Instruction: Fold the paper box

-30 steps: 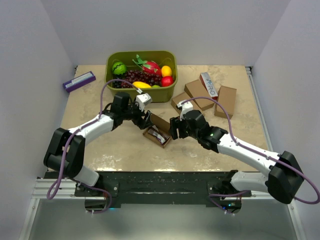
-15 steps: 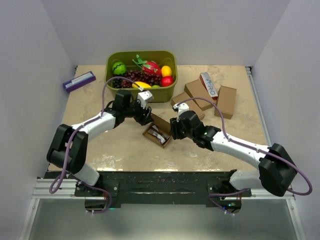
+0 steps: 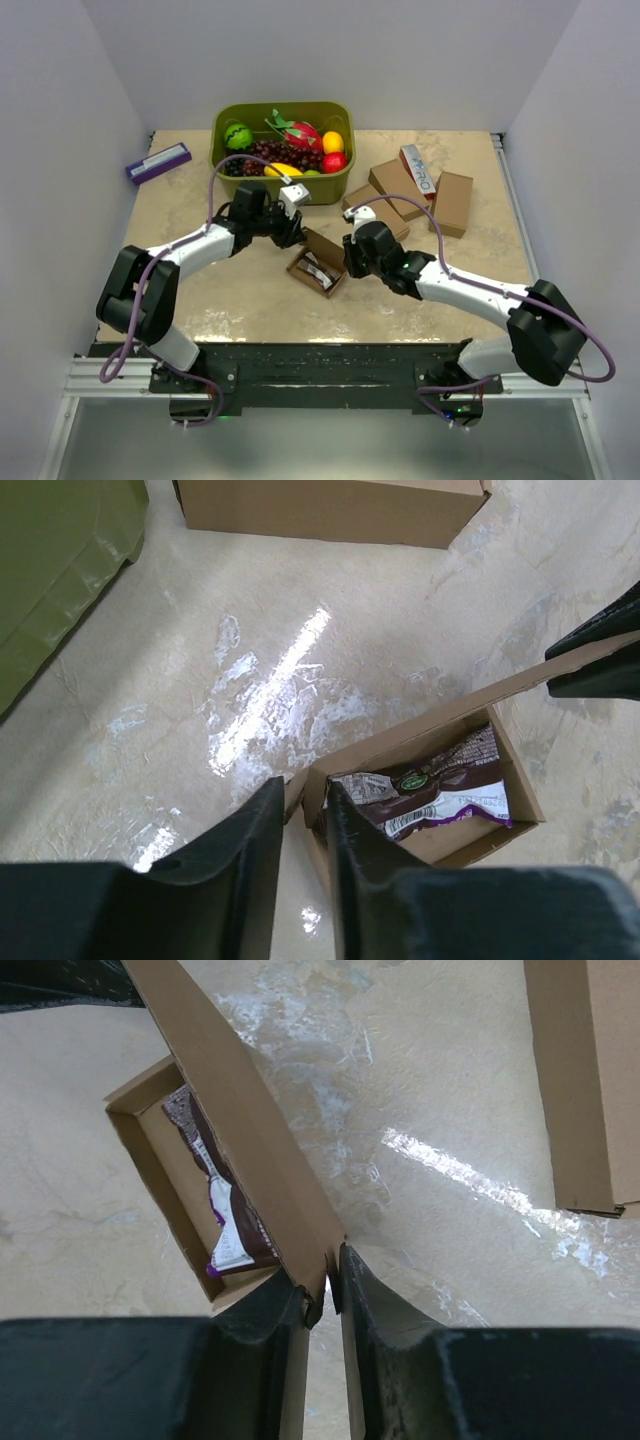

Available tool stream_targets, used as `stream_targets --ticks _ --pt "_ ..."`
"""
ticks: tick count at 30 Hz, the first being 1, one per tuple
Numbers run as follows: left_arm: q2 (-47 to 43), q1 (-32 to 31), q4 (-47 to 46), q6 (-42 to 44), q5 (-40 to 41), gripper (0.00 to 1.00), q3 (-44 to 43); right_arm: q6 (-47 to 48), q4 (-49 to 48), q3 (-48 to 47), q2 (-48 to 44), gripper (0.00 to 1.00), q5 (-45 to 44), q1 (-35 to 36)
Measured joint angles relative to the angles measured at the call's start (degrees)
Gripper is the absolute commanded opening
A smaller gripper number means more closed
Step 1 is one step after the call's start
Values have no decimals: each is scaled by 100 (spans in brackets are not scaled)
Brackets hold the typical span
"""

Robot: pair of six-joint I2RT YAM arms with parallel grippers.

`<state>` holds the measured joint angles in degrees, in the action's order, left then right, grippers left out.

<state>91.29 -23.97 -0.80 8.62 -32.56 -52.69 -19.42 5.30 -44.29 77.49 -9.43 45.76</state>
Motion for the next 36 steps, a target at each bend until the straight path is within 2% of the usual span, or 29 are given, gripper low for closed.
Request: stream_targets --ticks 5,6,10,20,27,36 --pt "0 -90 -2 -28 118 6 -2 -2 39 -79 98 10 -212 0" --pt "0 -131 -2 -55 166 0 -2 -4 59 -120 136 8 -289 2" --pt "0 -284 -87 -267 603 0 -22 -39 181 -317 282 1 -723 15" --pt "-70 -632 -870 -1447 1836 0 59 -511 208 -826 669 0 -2079 48" --pt "-85 -1064 -1768 -2074 2918 0 649 -1049 42 -879 1029 0 -2660 48" --pt "-94 -1449 -3064 -2588 3641 0 1419 -1556 -348 -570 1123 0 -3117 114"
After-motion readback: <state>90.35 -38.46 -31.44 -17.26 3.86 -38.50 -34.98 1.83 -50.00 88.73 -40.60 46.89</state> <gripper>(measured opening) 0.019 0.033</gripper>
